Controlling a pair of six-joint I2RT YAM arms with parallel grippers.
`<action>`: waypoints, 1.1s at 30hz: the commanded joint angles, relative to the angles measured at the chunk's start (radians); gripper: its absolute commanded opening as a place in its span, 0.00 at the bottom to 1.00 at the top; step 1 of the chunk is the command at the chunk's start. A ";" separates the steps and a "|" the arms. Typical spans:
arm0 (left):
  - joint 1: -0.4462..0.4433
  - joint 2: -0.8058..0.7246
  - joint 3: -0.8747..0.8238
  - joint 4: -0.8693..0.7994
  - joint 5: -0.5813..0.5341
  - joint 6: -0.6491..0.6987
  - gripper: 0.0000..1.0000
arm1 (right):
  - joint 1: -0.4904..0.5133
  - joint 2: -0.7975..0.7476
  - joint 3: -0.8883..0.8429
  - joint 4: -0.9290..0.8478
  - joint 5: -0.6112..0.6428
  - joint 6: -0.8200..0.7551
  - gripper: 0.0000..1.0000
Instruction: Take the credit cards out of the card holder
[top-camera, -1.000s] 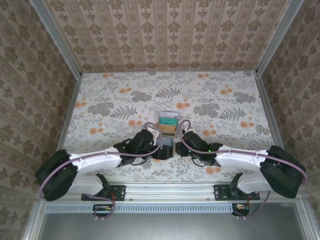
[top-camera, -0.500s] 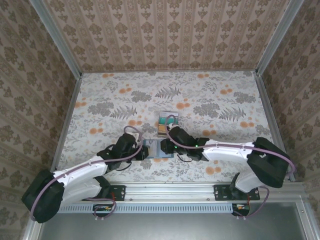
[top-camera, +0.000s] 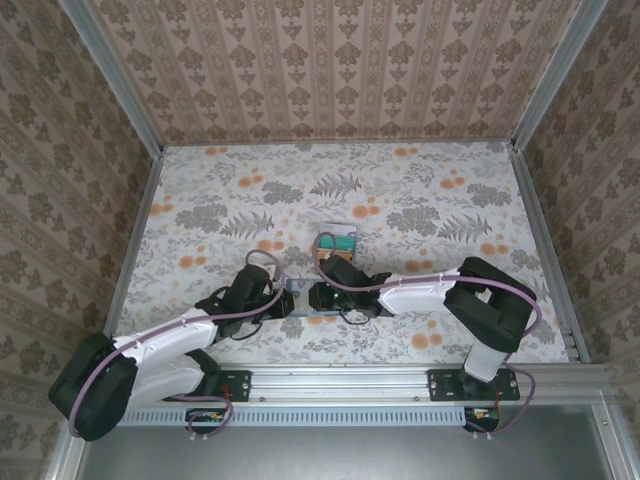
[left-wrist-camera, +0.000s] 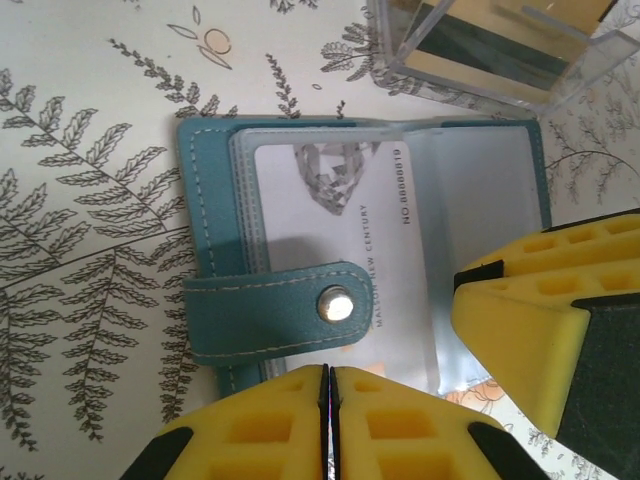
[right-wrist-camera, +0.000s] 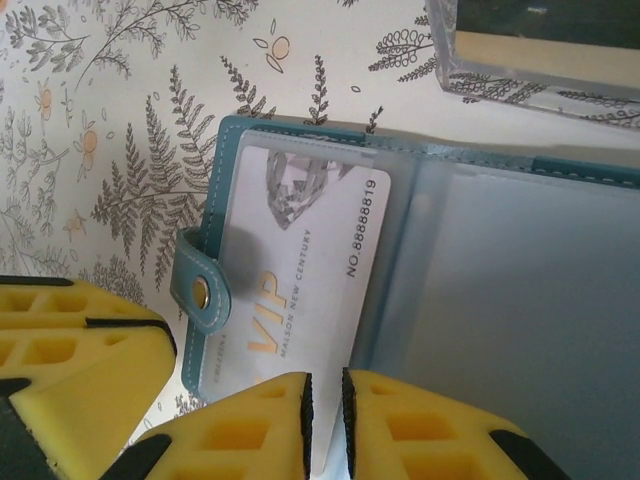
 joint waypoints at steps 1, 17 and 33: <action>0.008 0.029 -0.022 0.031 -0.001 0.020 0.12 | 0.004 0.026 0.026 0.022 -0.002 0.032 0.20; 0.005 0.100 -0.039 0.073 -0.002 -0.007 0.07 | 0.004 0.058 0.017 0.035 -0.001 0.067 0.19; 0.002 0.045 -0.040 -0.039 -0.067 -0.030 0.00 | -0.018 -0.029 -0.087 0.073 0.054 0.103 0.00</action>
